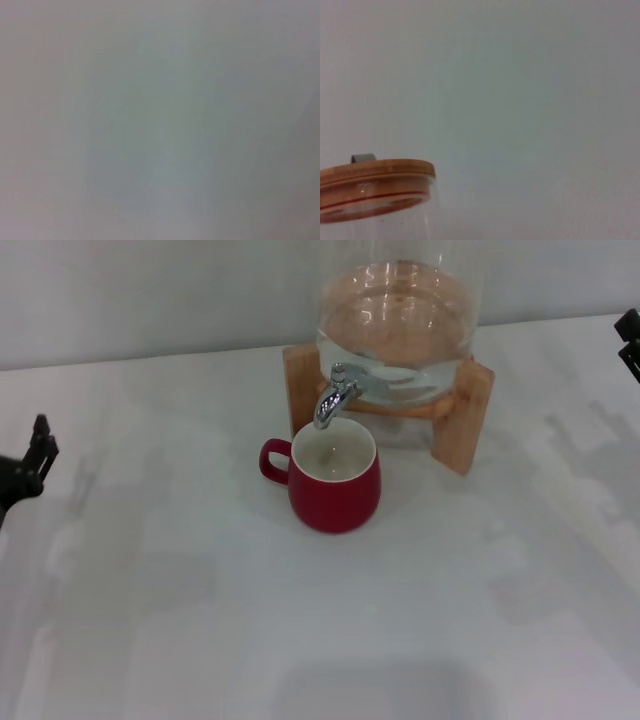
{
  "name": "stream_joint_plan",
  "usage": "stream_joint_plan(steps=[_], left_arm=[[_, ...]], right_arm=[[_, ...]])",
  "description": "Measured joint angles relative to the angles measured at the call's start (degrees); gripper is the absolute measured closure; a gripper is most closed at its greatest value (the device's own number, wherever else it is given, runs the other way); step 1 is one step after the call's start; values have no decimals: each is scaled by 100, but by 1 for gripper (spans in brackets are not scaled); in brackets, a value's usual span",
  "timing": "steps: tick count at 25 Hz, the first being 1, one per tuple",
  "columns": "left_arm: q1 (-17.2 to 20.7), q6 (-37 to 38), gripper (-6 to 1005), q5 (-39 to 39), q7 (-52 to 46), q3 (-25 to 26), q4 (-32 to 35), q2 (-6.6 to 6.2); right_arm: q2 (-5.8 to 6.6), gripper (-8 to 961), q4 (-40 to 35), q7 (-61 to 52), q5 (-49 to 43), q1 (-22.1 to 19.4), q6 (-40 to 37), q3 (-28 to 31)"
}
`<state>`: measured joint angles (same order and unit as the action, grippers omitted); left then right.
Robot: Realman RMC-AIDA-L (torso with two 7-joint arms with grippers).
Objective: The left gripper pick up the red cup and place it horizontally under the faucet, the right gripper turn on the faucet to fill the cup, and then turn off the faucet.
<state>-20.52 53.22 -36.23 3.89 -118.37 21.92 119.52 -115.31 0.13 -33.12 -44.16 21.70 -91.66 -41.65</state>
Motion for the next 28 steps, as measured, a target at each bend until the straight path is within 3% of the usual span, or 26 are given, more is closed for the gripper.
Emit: stream_joint_plan(steps=[7,19,28], left_arm=[[386,381,139,63,17,-27,80,-6],[598,1149,119,119,492,-32,-3,8],[607,1231,119,-156,521,-3,-3,12]], right_arm=[[5,231,-33,-104,-50,-61,-248,-394],[-31,231,-39,-251,-86,-37,-655,-1558],[-88,231,7,-546,-84,394,-536,-2271]])
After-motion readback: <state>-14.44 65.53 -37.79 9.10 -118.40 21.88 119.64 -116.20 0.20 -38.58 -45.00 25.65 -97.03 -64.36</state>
